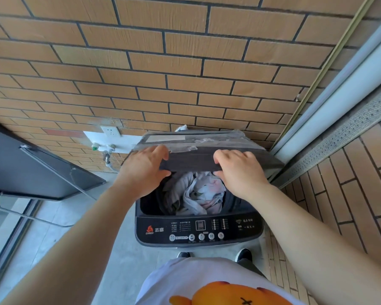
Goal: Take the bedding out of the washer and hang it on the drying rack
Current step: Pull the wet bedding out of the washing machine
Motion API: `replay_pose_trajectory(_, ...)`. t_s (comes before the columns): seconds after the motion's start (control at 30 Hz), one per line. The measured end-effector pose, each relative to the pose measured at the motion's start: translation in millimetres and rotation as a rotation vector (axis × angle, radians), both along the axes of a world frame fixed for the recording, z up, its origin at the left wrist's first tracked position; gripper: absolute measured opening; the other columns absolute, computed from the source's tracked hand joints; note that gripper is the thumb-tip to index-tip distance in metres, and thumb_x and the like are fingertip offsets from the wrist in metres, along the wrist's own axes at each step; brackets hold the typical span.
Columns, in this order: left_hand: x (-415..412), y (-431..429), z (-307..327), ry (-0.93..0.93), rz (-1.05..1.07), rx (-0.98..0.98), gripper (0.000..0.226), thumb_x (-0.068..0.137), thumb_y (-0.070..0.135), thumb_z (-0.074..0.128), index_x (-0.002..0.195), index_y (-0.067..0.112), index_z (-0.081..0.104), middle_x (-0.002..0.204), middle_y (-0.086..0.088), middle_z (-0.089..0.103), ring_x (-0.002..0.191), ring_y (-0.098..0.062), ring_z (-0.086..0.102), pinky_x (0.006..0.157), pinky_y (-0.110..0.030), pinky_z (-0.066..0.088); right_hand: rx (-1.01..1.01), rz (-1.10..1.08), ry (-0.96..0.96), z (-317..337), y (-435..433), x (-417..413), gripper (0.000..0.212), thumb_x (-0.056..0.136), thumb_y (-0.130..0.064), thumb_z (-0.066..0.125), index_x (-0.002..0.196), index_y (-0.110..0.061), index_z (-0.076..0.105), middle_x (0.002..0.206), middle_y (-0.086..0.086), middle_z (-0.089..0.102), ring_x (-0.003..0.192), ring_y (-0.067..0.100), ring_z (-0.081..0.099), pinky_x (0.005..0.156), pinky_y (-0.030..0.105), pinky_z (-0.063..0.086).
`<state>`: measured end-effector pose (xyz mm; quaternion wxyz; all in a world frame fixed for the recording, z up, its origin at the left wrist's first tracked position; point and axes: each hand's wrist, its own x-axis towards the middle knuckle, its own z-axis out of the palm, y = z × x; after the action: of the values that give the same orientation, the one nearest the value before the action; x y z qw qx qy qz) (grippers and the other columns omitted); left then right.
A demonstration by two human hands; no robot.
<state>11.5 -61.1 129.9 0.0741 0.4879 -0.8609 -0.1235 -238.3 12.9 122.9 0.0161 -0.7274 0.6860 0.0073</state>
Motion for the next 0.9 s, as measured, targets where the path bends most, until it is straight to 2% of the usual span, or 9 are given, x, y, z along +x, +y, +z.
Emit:
replay_pose_trajectory(0.07,1.7,-12.3,6.8,0.098,0.003,-0.176,0.028,0.083,0.026,0.078,0.101,0.018,0.058,0.106,0.001,0.063,0.098,-0.028,0.059,0.083,-0.04,0.046,-0.169,-0.018,0.041,9.8,-10.0,-3.6,0.023,0.094,-0.033,0.066,0.11,-0.018,0.057,0.112,0.0,0.063,0.106,0.027,0.058,0.085,0.042,0.046)
replay_pose_trajectory(0.17,-3.0,-37.1,12.7,0.213,0.02,-0.406,0.016,0.081,0.012,0.078,0.086,0.01,0.063,0.093,-0.006,0.063,0.085,-0.034,0.057,0.072,-0.043,0.049,-0.425,-0.154,0.053,23.2,-30.7,-3.1,0.018,0.089,-0.026,0.07,0.099,-0.012,0.066,0.098,0.008,0.059,0.087,0.032,0.056,0.072,0.041,0.045)
replay_pose_trajectory(0.3,-13.9,-69.0,15.6,0.238,0.029,-0.556,0.014,0.082,-0.005,0.066,0.089,0.007,0.068,0.089,-0.008,0.065,0.081,-0.034,0.056,0.067,-0.044,0.05,-0.489,-0.222,-0.081,32.1,-60.1,-1.3,0.017,0.088,-0.008,0.07,0.105,-0.007,0.067,0.099,0.011,0.058,0.075,0.036,0.059,0.063,0.038,0.051)
replay_pose_trajectory(0.4,-18.8,-84.9,19.5,0.201,0.061,-0.576,0.037,0.075,-0.01,0.062,0.106,0.006,0.071,0.104,-0.009,0.071,0.091,-0.036,0.062,0.075,-0.043,0.054,-0.411,-0.215,-0.08,38.6,-75.2,-2.4,0.049,0.084,-0.004,0.07,0.132,-0.005,0.058,0.124,0.011,0.056,0.097,0.035,0.062,0.08,0.041,0.054)
replay_pose_trajectory(0.47,-24.3,-93.2,26.5,0.157,0.067,-0.521,0.049,0.076,-0.006,0.063,0.123,0.005,0.066,0.125,-0.01,0.067,0.112,-0.035,0.062,0.089,-0.046,0.053,-0.368,-0.187,-0.066,44.5,-84.2,-2.0,0.062,0.086,-0.01,0.069,0.144,-0.005,0.047,0.143,0.013,0.049,0.119,0.034,0.055,0.096,0.044,0.048)
replay_pose_trajectory(0.57,-30.7,-101.0,36.2,0.017,0.088,-0.365,0.064,0.09,0.008,0.058,0.151,0.011,0.04,0.16,-0.005,0.036,0.149,-0.025,0.029,0.118,-0.042,0.029,-0.25,-0.186,-0.066,51.6,-97.0,-1.7,0.078,0.093,-0.021,0.062,0.158,-0.012,0.021,0.163,0.012,0.026,0.145,0.032,0.032,0.112,0.047,0.035)
replay_pose_trajectory(0.63,-32.2,-103.4,37.5,0.01,0.077,-0.333,0.064,0.094,0.013,0.055,0.155,0.013,0.034,0.164,-0.006,0.027,0.153,-0.024,0.019,0.121,-0.041,0.021,-0.183,-0.199,-0.075,53.2,-105.1,-3.0,0.082,0.096,-0.023,0.058,0.16,-0.017,0.008,0.167,0.011,0.012,0.149,0.032,0.024,0.115,0.047,0.031)
replay_pose_trajectory(0.77,-34.7,-96.3,30.3,0.061,0.024,-0.386,0.06,0.088,0.009,0.059,0.147,0.01,0.047,0.158,-0.009,0.038,0.149,-0.028,0.03,0.117,-0.044,0.028,-0.079,-0.204,-0.08,55.9,-120.1,-9.1,0.085,0.096,-0.018,0.056,0.16,-0.022,0.001,0.169,0.005,-0.006,0.153,0.031,0.013,0.119,0.049,0.025)
replay_pose_trajectory(0.9,-37.6,-78.8,6.1,0.051,0.023,-0.239,0.057,0.09,0.013,0.06,0.146,0.013,0.048,0.159,-0.007,0.037,0.148,-0.027,0.031,0.116,-0.043,0.028,-0.015,-0.181,-0.098,58.4,-129.6,-15.4,0.086,0.096,-0.014,0.055,0.161,-0.025,-0.001,0.168,0.0,-0.016,0.155,0.03,0.0,0.121,0.053,0.017)
